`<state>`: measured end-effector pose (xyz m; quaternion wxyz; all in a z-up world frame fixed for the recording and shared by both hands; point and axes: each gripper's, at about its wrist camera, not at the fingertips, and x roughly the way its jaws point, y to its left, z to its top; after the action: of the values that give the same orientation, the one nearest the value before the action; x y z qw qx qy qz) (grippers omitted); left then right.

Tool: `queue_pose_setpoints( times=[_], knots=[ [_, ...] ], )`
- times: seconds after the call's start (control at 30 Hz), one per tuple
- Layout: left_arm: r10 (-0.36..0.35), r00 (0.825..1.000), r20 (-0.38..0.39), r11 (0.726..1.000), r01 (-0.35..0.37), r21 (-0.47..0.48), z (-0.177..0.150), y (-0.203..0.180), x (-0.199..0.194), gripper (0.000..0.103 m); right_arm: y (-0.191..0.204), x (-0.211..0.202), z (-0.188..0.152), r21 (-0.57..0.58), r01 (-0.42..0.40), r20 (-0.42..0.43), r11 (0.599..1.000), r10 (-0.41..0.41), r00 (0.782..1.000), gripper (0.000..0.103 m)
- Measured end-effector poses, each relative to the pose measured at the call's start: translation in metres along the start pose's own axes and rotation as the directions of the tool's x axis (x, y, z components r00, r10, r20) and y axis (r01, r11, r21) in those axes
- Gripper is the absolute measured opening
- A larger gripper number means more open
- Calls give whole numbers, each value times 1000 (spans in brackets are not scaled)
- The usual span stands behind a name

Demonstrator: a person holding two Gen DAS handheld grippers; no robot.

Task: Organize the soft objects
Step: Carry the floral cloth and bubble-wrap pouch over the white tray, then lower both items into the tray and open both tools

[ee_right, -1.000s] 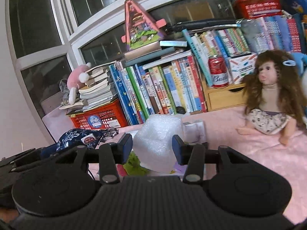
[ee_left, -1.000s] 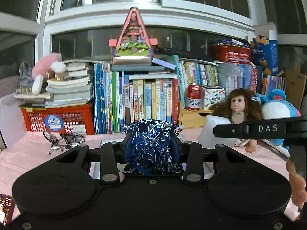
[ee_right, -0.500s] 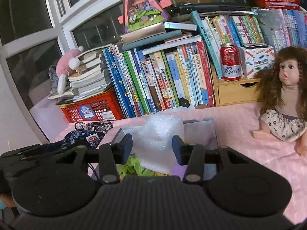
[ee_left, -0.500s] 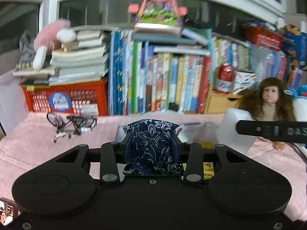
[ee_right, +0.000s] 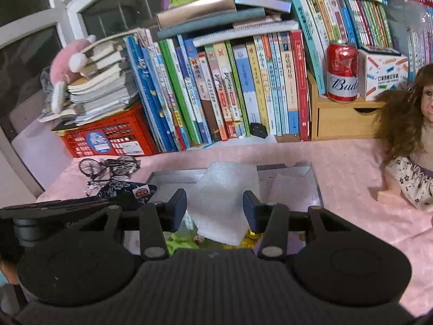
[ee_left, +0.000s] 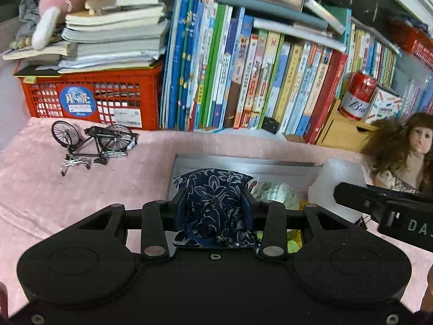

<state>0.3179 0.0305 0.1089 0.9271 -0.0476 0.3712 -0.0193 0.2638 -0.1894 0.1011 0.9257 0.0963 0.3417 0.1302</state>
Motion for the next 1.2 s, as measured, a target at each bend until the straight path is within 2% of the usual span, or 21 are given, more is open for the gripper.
queue_pose_setpoints(
  times=[0.37,0.7,0.9,1.03,1.1,1.2],
  knots=[
    [18,996,-88,1000,-19,-15,-2,1,44,38,-1,44,-2,36,17,-104,999,-13,995,50],
    [22,989,-147,1000,-21,4,-7,-2,63,39,-6,61,-7,59,1,-148,998,8,989,50],
    [15,989,-150,1000,-16,-3,-8,-1,65,42,-7,65,-11,60,-2,-167,998,12,986,51],
    [19,991,-133,1000,-19,-1,-6,-1,58,54,-6,62,-12,59,-11,-158,998,20,987,58],
    [27,994,-108,1000,-28,-7,-4,0,51,61,-6,58,-12,69,-19,-151,997,29,988,66],
    [42,997,-71,999,-42,-4,-1,0,37,70,-6,48,-9,60,-21,-133,998,29,991,68]
  ],
)
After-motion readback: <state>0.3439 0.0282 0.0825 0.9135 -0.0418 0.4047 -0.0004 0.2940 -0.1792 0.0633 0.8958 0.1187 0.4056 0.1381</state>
